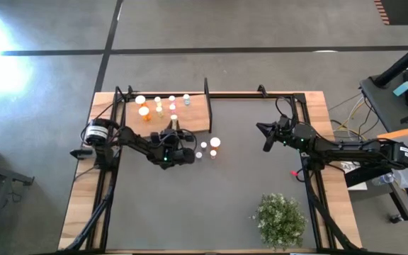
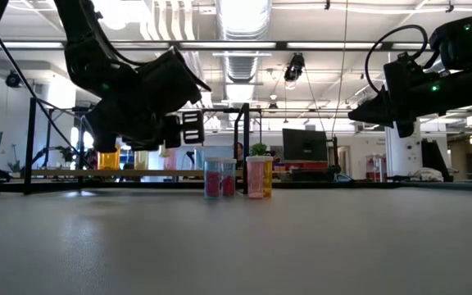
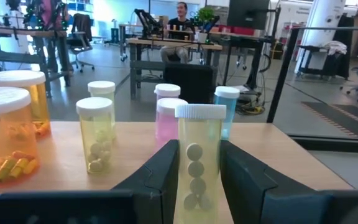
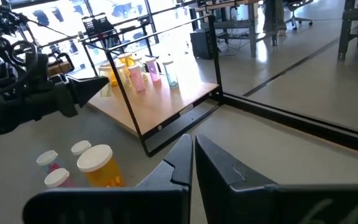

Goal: Pick and place medicine bottles onto shelf by color
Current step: Put the yellow pill bottle on the shelf aligned with the other yellow pill bottle

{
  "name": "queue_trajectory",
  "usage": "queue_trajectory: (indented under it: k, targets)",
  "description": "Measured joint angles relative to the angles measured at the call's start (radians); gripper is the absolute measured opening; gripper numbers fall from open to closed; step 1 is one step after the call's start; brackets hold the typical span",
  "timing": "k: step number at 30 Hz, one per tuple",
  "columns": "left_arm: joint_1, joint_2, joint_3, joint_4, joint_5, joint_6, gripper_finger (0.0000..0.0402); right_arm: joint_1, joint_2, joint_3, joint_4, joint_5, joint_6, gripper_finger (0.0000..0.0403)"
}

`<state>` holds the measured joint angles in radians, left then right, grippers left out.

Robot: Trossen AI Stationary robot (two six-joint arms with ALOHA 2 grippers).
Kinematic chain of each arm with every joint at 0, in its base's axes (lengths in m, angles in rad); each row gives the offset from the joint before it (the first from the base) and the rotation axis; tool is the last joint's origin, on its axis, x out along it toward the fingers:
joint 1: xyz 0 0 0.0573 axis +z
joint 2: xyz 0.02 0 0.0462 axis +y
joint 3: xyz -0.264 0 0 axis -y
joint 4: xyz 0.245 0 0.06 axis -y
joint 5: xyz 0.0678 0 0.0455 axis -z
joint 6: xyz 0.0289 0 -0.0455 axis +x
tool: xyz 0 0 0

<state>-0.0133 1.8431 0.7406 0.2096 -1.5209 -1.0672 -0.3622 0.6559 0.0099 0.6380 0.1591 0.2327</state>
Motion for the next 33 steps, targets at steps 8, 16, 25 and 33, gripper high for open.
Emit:
queue_trajectory:
  k: [8,16,25,33]
  targets:
    - [0.001,0.0,-0.009,0.0,0.001,0.0,0.0088,0.0,0.0,0.0,0.0,0.0,0.0,0.0009]
    - [0.001,0.0,-0.011,0.0,0.03,0.001,0.0088,0.0,0.0,0.0,0.0,0.0,0.0,0.0009]
    - [0.009,0.0,-0.021,-0.002,0.033,0.005,0.0088,0.0,0.0,0.0,0.0,0.0,0.0,0.0009]
    - [0.016,-0.001,-0.079,-0.008,-0.044,0.001,0.0088,0.0,0.0,0.0,0.0,0.0,0.0,0.0009]
